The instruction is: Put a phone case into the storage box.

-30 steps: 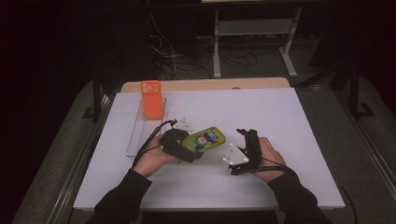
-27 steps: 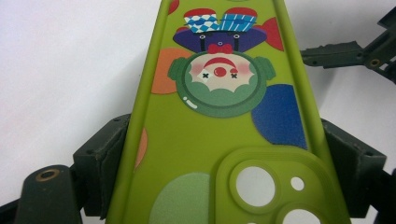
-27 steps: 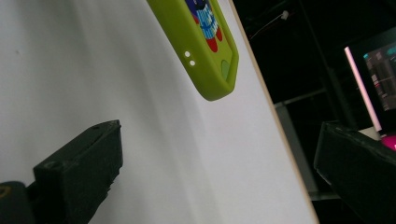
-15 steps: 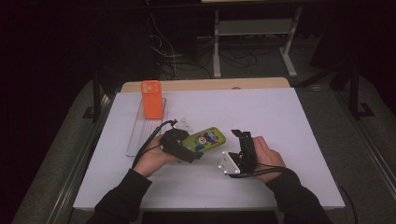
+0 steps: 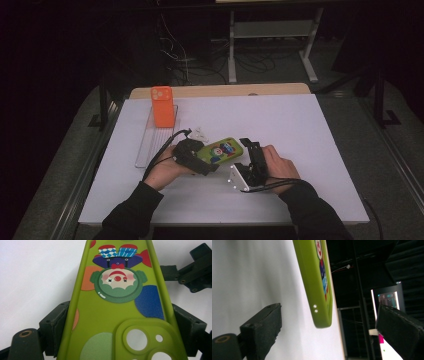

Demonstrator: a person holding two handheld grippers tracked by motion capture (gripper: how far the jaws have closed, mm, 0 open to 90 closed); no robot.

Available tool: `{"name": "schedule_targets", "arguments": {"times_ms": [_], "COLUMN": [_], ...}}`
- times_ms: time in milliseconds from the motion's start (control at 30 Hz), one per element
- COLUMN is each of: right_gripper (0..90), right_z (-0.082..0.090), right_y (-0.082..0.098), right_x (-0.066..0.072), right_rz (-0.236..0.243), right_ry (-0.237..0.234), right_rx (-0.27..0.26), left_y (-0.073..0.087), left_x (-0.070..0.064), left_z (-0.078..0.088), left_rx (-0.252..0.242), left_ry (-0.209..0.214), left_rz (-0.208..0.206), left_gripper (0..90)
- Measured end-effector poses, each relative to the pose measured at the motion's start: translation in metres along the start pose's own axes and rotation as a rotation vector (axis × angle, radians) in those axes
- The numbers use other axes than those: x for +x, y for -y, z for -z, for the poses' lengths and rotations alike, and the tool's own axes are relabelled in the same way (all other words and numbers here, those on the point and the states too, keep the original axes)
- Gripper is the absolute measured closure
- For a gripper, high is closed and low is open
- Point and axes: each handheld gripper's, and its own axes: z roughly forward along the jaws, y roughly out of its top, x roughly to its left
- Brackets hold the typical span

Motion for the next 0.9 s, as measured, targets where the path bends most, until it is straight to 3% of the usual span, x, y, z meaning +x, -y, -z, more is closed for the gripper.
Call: {"name": "schedule_targets", "arguments": {"times_ms": [67, 167, 233, 267, 300, 367, 600, 633, 667, 900], "right_gripper": [9.3, 12.9, 14.8, 16.9, 18.8, 22.0, 37.1, 38.4, 39.7, 52.0], "right_z": [-0.002, -0.005, -0.008, -0.010, -0.010, -0.010, -0.006, -0.006, -0.006, -0.005], "right_y": [-0.002, -0.004, -0.005, -0.005, -0.006, -0.007, -0.011, -0.011, -0.011, -0.011], "right_x": [-0.001, 0.003, 0.004, 0.004, 0.004, 0.007, 0.010, 0.011, 0.011, 0.013], "right_rz": [0.045, 0.050, 0.065, 0.107, 0.135, 0.158, 0.167, 0.169, 0.174, 0.181], "right_ry": [0.005, 0.001, 0.024, 0.032, 0.051, 0.063, 0.080, 0.081, 0.086, 0.068], "right_rx": [-0.008, 0.019, 0.016, 0.006, -0.002, -0.003, -0.021, -0.027, -0.032, -0.036], "left_y": [0.000, 0.000, 0.000, 0.000, 0.000, 0.000, 0.000, 0.000, 0.000, 0.000], "left_x": [0.000, 0.000, 0.001, 0.000, 0.000, -0.001, -0.001, -0.003, -0.002, -0.003], "left_z": [0.000, 0.000, 0.001, -0.001, -0.001, -0.001, -0.001, -0.003, -0.001, -0.002], "left_rx": [-0.003, -0.004, 0.001, -0.017, -0.014, -0.015, 0.009, -0.014, 0.008, 0.008], "left_ry": [0.001, 0.001, 0.000, 0.001, 0.002, 0.006, 0.012, 0.009, 0.009, 0.014], "left_rz": [0.000, 0.004, -0.001, 0.021, 0.017, 0.018, -0.015, 0.006, -0.023, -0.026], "left_gripper": [15.2, 15.1, 15.1, 15.2, 15.1, 15.1, 15.1, 15.1, 15.1, 15.1]}}
